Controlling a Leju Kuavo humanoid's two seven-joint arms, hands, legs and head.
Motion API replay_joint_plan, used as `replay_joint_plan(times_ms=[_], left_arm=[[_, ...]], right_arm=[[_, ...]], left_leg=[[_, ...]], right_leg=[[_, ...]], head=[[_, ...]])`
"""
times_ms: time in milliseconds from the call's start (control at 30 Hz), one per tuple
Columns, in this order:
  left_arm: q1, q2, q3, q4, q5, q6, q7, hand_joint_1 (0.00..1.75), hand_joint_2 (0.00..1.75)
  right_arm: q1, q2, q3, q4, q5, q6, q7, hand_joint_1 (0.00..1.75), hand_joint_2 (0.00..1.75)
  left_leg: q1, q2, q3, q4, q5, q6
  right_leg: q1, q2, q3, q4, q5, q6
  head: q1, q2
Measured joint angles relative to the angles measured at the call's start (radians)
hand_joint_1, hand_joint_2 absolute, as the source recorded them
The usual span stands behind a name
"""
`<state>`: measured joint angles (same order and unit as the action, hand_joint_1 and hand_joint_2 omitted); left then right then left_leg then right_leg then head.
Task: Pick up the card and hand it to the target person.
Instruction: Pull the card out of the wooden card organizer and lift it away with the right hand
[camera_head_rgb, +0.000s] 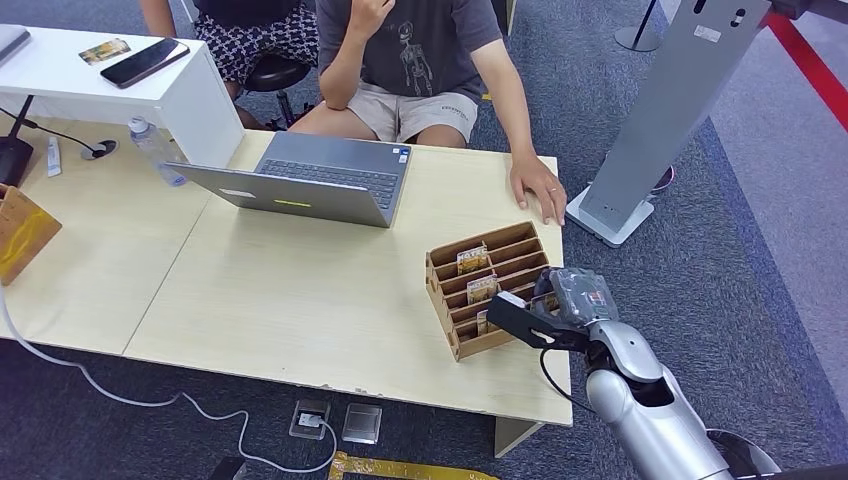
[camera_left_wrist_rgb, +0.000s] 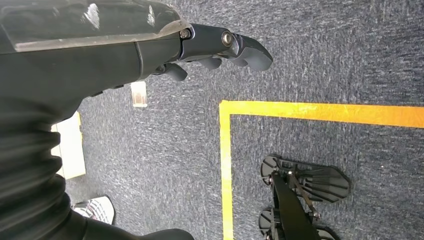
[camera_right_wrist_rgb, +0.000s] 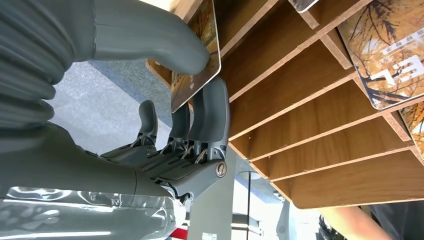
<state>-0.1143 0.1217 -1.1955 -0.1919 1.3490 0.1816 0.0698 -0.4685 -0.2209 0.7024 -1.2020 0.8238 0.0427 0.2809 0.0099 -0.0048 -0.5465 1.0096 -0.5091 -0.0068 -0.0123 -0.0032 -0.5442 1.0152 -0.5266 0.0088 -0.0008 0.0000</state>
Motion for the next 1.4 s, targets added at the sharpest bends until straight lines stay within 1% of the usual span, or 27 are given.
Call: replay_joint_plan(times_ms=[67,133,200,267,333,467,533,700,867,1033,1167,1400], left_arm=[[0.000,0.000,0.000,0.000,0.000,0.000,0.000,0.00,1.75],[0.000,0.000,0.000,0.000,0.000,0.000,0.000,0.00,1.75],[0.000,0.000,0.000,0.000,0.000,0.000,0.000,0.00,1.75],[0.000,0.000,0.000,0.000,0.002,0.000,0.000,0.00,1.75],[0.000,0.000,0.000,0.000,0.004,0.000,0.000,0.00,1.75],[0.000,0.000,0.000,0.000,0.007,0.000,0.000,0.00,1.75],[0.000,0.000,0.000,0.000,0.008,0.000,0.000,0.00,1.75],[0.000,0.000,0.000,0.000,0.008,-0.007,-0.003,0.00,1.75],[-0.001,-0.003,-0.001,0.000,0.000,-0.036,-0.029,0.00,1.75],[-0.001,-0.005,-0.002,0.000,0.000,-0.043,-0.027,0.00,1.75],[0.000,-0.005,-0.003,0.000,0.000,-0.046,-0.022,0.00,1.75],[0.000,-0.005,-0.007,0.000,0.002,-0.036,-0.018,0.00,1.75]], right_arm=[[0.000,-0.001,0.000,0.000,-0.003,0.000,0.000,1.17,1.75],[0.000,-0.002,0.000,0.000,-0.004,0.001,0.000,1.18,1.75],[0.000,-0.003,0.000,0.000,-0.004,0.001,0.000,1.14,1.75],[0.000,-0.004,0.000,0.000,-0.004,0.001,0.000,1.16,1.75],[0.000,-0.005,0.000,0.000,-0.004,0.001,0.000,1.24,1.75],[0.000,-0.006,0.000,0.000,-0.004,0.001,0.000,1.53,1.75],[0.000,-0.006,0.000,0.000,-0.004,0.001,0.000,1.58,1.75],[-0.001,-0.006,0.000,0.000,-0.004,0.001,0.001,1.59,1.75],[0.002,-0.007,0.000,0.000,-0.007,-0.005,0.009,1.59,1.75],[0.008,-0.012,-0.001,-0.011,-0.046,0.014,-0.013,1.59,1.75],[0.009,-0.018,-0.001,-0.034,-0.064,0.040,-0.025,1.59,1.75],[0.025,-0.037,-0.001,-0.116,-0.066,0.049,-0.008,1.59,1.75]], left_leg=[[0.000,0.000,0.000,0.000,0.000,0.000],[0.000,0.000,0.000,0.000,0.000,0.000],[0.000,0.000,0.000,0.000,0.000,0.000],[0.000,0.000,0.000,0.000,0.000,0.000],[0.000,0.000,0.000,0.000,0.000,0.000],[0.000,0.000,0.000,0.000,0.000,0.000],[0.000,0.000,0.000,0.000,0.000,0.000],[0.000,0.000,0.001,0.000,0.000,0.000],[0.000,0.000,0.002,0.000,0.000,0.000],[0.000,0.000,0.003,0.000,0.000,0.000],[0.000,0.000,0.003,0.000,0.000,0.000],[0.000,0.000,0.002,0.000,0.000,0.000]], right_leg=[[0.000,0.000,0.000,0.000,0.000,0.000],[0.000,0.000,0.000,0.000,0.000,0.000],[0.000,0.000,0.000,0.000,0.000,0.000],[0.000,0.000,0.000,0.000,0.000,0.000],[0.000,0.000,0.000,0.000,0.000,0.000],[0.000,0.000,0.000,0.000,0.000,0.000],[0.000,0.000,0.000,0.000,0.000,0.000],[0.000,0.000,0.001,0.000,0.000,0.000],[0.000,0.000,0.002,0.000,0.000,0.000],[0.000,0.000,0.002,0.000,0.000,0.000],[0.000,0.000,0.002,0.000,0.000,0.000],[0.000,0.000,0.002,0.000,0.000,0.000]], head=[[0.000,0.000],[0.000,0.000],[0.000,0.000],[0.000,0.000],[0.000,0.000],[0.000,0.000],[0.000,0.000],[0.000,0.000],[0.000,0.000],[0.000,0.000],[0.000,0.000],[0.000,0.000]])
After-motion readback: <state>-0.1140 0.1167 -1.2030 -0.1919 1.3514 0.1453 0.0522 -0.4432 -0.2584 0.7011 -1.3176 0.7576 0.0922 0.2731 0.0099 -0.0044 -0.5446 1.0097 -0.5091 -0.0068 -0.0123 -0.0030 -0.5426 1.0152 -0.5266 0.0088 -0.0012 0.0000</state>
